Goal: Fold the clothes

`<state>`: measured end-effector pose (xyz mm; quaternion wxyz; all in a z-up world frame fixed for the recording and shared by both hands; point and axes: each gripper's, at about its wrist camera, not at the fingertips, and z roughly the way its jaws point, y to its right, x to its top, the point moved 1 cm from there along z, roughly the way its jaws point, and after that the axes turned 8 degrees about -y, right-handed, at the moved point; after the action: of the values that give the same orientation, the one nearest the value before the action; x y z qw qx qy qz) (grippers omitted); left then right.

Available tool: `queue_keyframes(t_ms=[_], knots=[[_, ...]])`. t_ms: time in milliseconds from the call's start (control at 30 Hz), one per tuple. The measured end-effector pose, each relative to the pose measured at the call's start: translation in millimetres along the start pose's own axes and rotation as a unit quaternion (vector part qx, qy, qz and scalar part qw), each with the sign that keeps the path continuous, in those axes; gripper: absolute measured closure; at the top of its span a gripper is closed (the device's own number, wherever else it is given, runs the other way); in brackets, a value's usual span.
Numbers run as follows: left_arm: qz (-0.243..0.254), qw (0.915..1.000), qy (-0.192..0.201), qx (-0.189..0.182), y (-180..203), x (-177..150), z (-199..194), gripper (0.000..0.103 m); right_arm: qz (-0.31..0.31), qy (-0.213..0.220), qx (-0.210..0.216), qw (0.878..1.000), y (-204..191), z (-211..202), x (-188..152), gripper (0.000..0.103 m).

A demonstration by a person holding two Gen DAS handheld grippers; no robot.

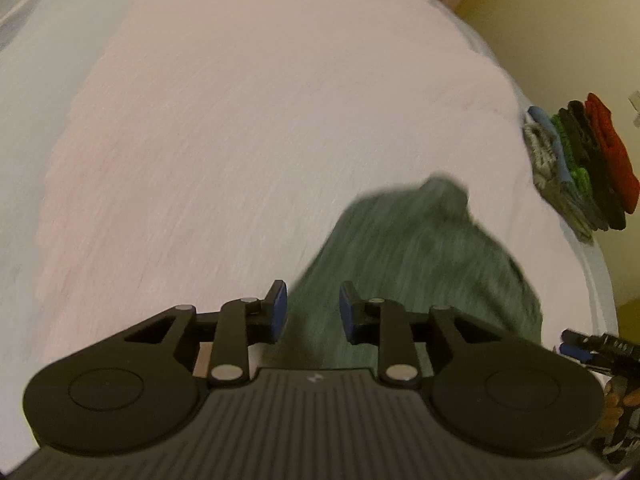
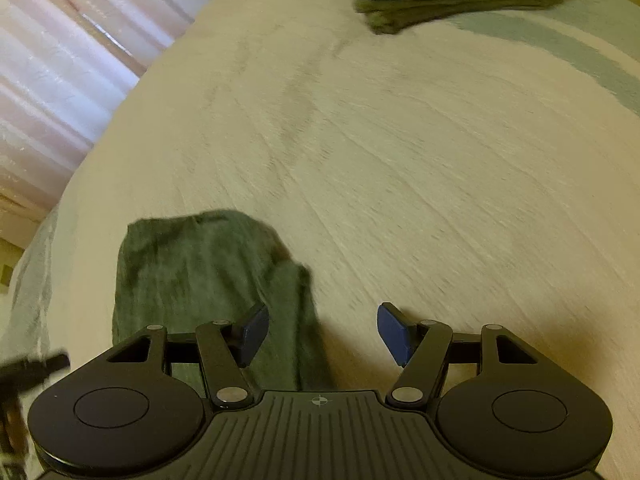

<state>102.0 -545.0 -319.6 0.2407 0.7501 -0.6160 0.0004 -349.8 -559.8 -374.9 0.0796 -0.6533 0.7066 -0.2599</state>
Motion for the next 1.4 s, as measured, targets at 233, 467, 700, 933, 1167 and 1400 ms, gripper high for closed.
queue_keyframes(t_ms=[233,467,700,933,1167,1400], knots=[[0.008,0.9994,-0.016,-0.031,13,69,54,0.078,0.016,-0.022,0.014,1.0,-3,42,14,0.085],[-0.007,0.9971,-0.043,-0.062,9,98,94,0.075,0.052,-0.012,0.025,0.998,14,43,12,0.088],[-0.048,0.9824,-0.135,-0.12,22,113,152,0.068,0.073,-0.016,0.03,0.997,22,47,13,0.088],[-0.027,0.9766,-0.145,-0.157,41,87,143,0.103,0.08,-0.018,0.032,0.996,23,48,16,0.088],[0.041,0.9933,0.089,-0.062,44,100,67,0.103,0.078,-0.017,0.03,0.996,23,48,16,0.088],[-0.046,0.9966,0.034,-0.06,10,93,87,0.07,0.085,-0.014,0.031,0.996,23,47,14,0.088]])
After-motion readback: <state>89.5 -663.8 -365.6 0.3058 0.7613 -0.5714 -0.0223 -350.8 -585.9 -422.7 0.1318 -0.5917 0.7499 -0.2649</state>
